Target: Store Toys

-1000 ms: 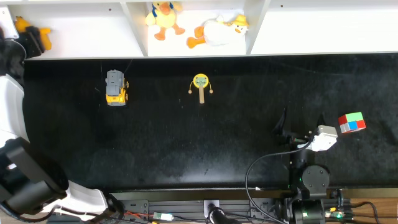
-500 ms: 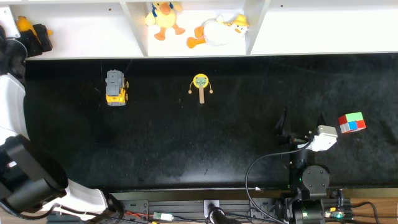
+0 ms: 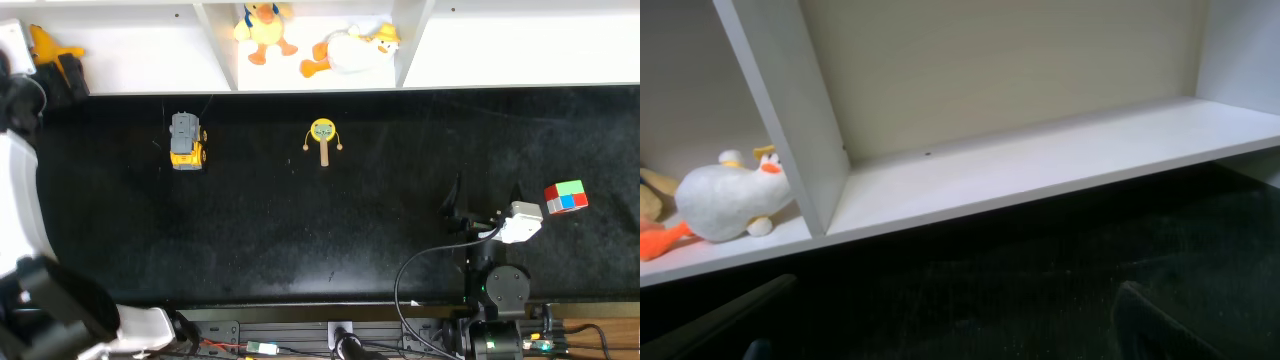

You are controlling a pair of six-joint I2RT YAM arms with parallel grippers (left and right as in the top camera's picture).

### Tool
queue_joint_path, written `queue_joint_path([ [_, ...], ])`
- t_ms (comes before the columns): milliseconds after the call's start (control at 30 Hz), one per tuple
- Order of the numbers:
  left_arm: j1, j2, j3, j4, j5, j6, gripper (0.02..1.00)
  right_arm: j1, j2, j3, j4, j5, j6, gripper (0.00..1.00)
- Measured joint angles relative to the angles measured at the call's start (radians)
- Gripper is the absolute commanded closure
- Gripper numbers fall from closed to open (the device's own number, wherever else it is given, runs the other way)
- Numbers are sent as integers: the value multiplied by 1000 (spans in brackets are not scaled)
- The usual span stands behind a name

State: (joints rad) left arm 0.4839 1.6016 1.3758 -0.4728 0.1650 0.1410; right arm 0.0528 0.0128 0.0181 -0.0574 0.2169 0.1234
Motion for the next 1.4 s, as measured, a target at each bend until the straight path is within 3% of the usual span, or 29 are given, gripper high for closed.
queue_joint_path([
  [267,0,-350,-311,-23,-35,-7,20,0,0,0,0,0,0,7],
  [433,-41,-489,-485,-139,-16,-23,20,0,0,0,1,0,0,5],
  [600,-199,-485,-529,-248,-17,-35,20,0,0,0,0,0,0,5],
  [833,-397,-452,-530,-231,-55,-56,20,0,0,0,1,0,0,5],
  [1400,-419,-240,-532,-26,-72,-90,20,0,0,0,0,0,0,5],
])
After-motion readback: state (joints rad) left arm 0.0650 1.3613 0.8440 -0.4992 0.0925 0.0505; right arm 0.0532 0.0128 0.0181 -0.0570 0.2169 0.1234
